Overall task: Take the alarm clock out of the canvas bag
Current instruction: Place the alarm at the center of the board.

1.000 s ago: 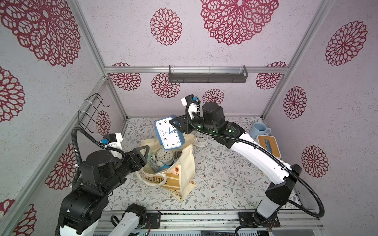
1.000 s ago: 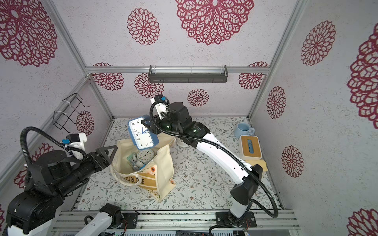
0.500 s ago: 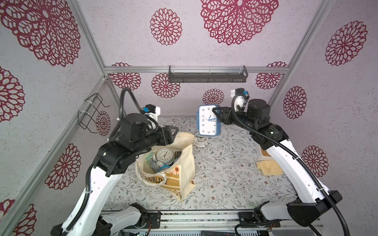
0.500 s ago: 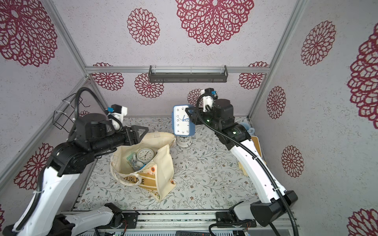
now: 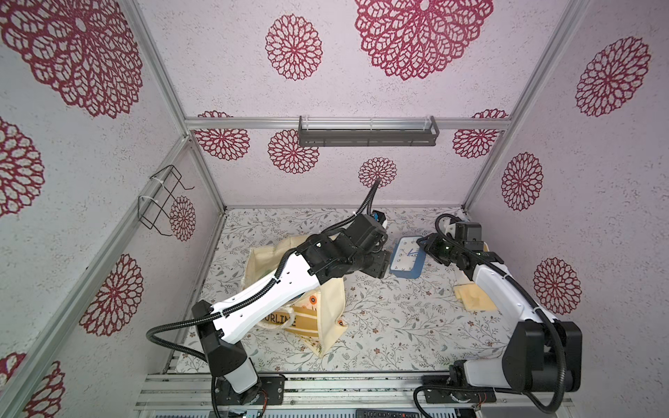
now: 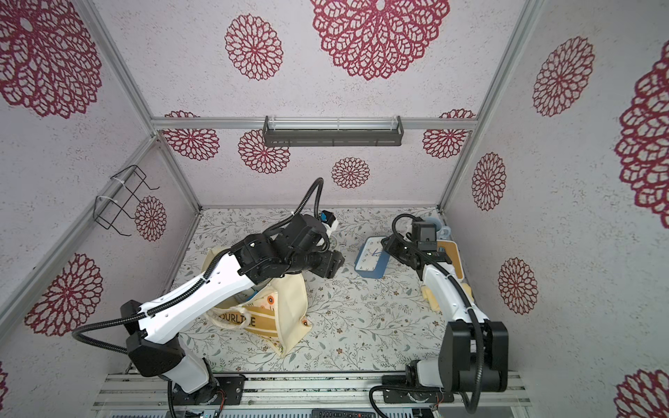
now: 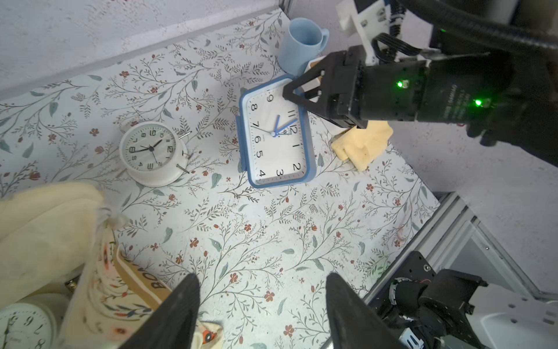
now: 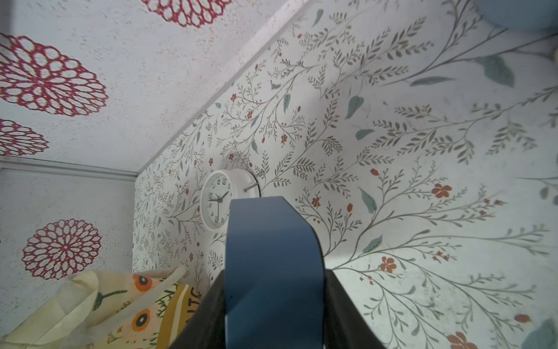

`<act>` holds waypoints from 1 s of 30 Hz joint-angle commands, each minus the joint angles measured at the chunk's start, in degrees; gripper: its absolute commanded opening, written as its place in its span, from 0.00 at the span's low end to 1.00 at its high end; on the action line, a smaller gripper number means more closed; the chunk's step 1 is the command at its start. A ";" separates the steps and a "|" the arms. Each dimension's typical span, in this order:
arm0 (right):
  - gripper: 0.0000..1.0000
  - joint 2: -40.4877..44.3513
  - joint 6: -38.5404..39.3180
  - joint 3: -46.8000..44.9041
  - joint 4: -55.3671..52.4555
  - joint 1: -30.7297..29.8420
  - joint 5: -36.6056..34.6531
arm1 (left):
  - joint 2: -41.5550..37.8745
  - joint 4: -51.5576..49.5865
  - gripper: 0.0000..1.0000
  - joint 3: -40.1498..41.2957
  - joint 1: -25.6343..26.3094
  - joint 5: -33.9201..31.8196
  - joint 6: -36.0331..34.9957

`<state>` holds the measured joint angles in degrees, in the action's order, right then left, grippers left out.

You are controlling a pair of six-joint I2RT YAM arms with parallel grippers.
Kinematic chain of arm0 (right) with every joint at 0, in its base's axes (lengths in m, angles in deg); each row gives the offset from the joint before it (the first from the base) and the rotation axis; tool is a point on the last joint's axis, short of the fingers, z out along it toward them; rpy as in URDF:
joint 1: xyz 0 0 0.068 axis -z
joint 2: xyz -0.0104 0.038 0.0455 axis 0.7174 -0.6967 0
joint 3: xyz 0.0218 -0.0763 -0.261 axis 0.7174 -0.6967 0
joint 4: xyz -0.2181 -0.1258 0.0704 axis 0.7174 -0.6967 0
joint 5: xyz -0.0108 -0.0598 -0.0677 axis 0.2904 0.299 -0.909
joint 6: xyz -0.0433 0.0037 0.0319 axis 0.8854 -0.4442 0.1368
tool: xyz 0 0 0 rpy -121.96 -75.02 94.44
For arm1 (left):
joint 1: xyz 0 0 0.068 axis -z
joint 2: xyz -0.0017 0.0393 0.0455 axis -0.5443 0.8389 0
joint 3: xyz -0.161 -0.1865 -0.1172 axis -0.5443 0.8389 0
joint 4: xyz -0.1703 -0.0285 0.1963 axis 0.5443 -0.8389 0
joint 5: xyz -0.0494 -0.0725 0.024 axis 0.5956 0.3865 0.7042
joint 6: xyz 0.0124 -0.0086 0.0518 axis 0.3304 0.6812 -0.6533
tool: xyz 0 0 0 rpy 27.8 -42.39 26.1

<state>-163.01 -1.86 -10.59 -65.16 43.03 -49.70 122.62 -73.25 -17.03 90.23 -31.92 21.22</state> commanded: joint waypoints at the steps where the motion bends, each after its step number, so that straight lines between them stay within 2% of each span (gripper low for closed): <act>1: 0.12 -3.22 -1.89 2.65 9.78 -0.18 5.49 | 0.02 1.67 0.69 -0.71 1.14 -3.32 -0.04; 13: 0.14 -21.92 0.51 11.87 10.55 0.43 5.78 | 0.02 1.69 0.70 0.88 1.46 -5.01 3.86; 21: 0.38 -30.30 0.92 16.94 7.84 0.88 3.82 | -5.37 -1.23 0.71 1.75 1.37 -8.44 11.35; 26: 0.57 -33.58 4.25 21.04 1.95 0.88 -0.59 | -10.17 -7.94 0.75 3.14 1.28 -10.96 20.39; 30: 0.67 -34.83 5.88 23.24 -1.33 0.89 -2.54 | -15.35 -13.01 0.76 6.48 1.30 -12.43 28.09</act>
<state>-197.79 1.18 10.43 -62.12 43.68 -49.20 110.18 -80.50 -12.39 91.39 -41.40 41.24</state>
